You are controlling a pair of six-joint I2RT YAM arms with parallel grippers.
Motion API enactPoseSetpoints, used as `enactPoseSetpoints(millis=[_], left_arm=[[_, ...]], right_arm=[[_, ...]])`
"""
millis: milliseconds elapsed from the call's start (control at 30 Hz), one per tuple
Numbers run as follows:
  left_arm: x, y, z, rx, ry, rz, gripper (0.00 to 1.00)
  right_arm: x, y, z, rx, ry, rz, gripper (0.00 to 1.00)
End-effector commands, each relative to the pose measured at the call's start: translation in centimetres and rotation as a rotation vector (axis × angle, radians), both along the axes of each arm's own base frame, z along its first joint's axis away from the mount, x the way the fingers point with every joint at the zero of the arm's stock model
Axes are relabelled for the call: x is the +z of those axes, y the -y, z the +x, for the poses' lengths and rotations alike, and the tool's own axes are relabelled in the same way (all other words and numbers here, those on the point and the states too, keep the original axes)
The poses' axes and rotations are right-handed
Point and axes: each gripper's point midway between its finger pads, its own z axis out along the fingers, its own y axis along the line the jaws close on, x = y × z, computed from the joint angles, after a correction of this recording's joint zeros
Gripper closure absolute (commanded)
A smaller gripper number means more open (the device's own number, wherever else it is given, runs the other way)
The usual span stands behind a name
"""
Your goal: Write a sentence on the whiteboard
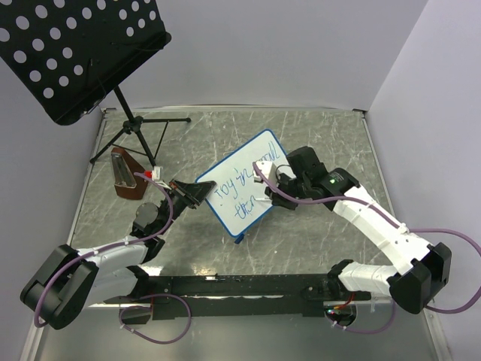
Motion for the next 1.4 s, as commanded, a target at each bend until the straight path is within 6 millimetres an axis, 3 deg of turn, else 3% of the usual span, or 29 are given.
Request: enactPoseSetpoints(millis=[0,233,467,567,967,1367], left_arm=[[8.5,-1.0,-2.1,-0.026,0.242,-0.204,0.99],[8.6,-1.0,-2.1,-0.029,0.243,-0.204,0.99],[8.4,-1.1,-2.0,-0.024,0.239,-0.201,0.99],[8.6,-1.0,-2.1,-0.024,0.242,-0.198,0.99],[8.8,-1.1,-2.2,-0.025,0.251,-0.198,0.99],[8.8,-1.0,-2.2,-0.029,0.249,-0.201,0.99]], right_arm=[[-0.2,0.7,-1.3,0.025,-0.019,-0.005,1.0],[-0.4,0.9,-1.8,0.033,-0.03,-0.006,1.0],[3.6,0.0,-1.2,0.021,0.029,0.118,1.0],[4.3,0.3,-0.5,-0.004,0.045,0.132,1.0],[3.2,0.7,2.0,-0.079,0.048,0.111,1.0],[2.5,0.0,2.7,-0.076,0.025,0.111,1.0]])
